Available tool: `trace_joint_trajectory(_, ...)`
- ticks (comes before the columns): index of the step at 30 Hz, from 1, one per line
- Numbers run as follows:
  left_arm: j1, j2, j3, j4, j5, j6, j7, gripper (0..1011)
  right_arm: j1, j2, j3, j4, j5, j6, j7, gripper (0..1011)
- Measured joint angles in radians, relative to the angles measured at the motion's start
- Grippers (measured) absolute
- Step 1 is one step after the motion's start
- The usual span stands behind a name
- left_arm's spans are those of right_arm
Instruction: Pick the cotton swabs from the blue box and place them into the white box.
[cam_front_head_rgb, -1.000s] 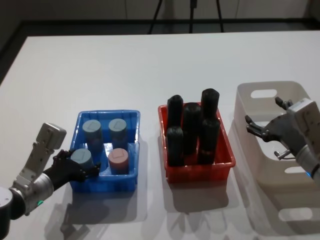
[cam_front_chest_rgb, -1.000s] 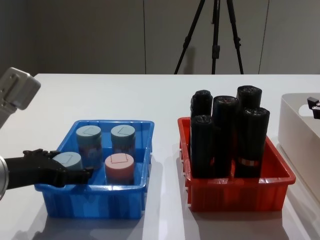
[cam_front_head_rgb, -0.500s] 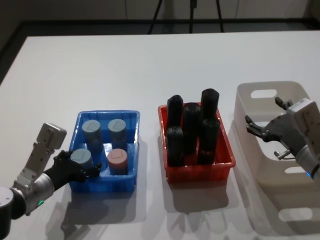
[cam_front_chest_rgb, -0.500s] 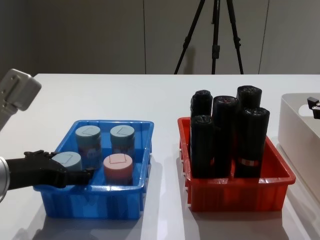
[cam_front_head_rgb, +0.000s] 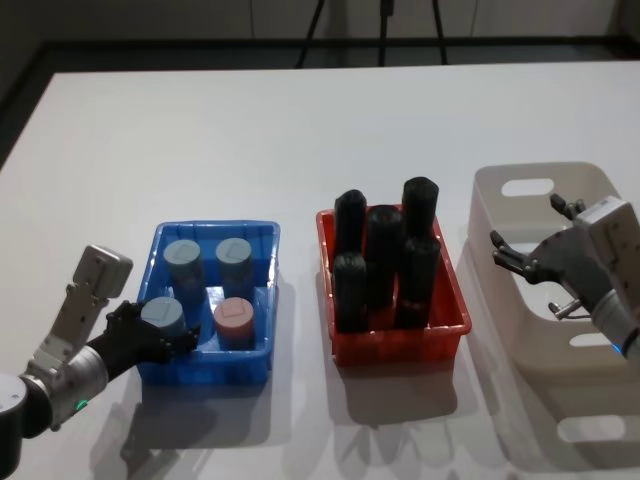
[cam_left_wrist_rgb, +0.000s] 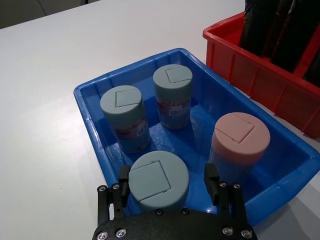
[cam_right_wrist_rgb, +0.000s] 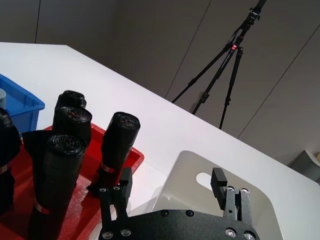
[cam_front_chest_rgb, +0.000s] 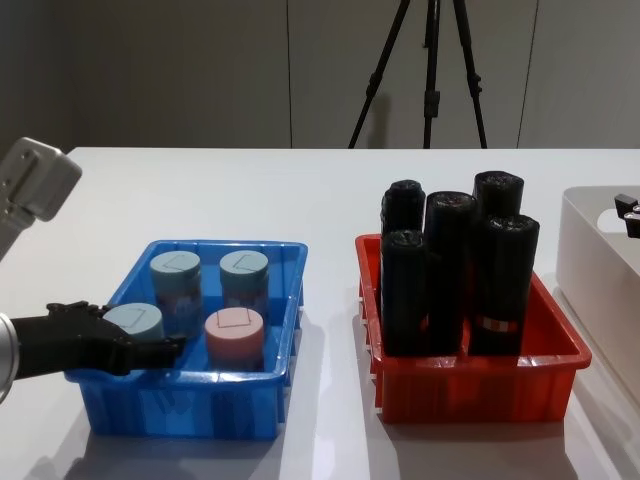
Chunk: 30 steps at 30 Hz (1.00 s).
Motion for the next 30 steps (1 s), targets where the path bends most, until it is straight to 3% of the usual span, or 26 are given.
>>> trace_joint_trajectory(12,0.001,0.001,0.001,-0.001,0.001,0.000,0.001,652,0.000,0.000,0.000,0.000,0.000,0.000,0.000,1001)
trace_joint_trajectory(30,0.003,0.005,0.000,-0.008,-0.004,-0.015,-0.011,649,0.000,0.000,0.000,0.000,0.000,0.000,0.000,1001)
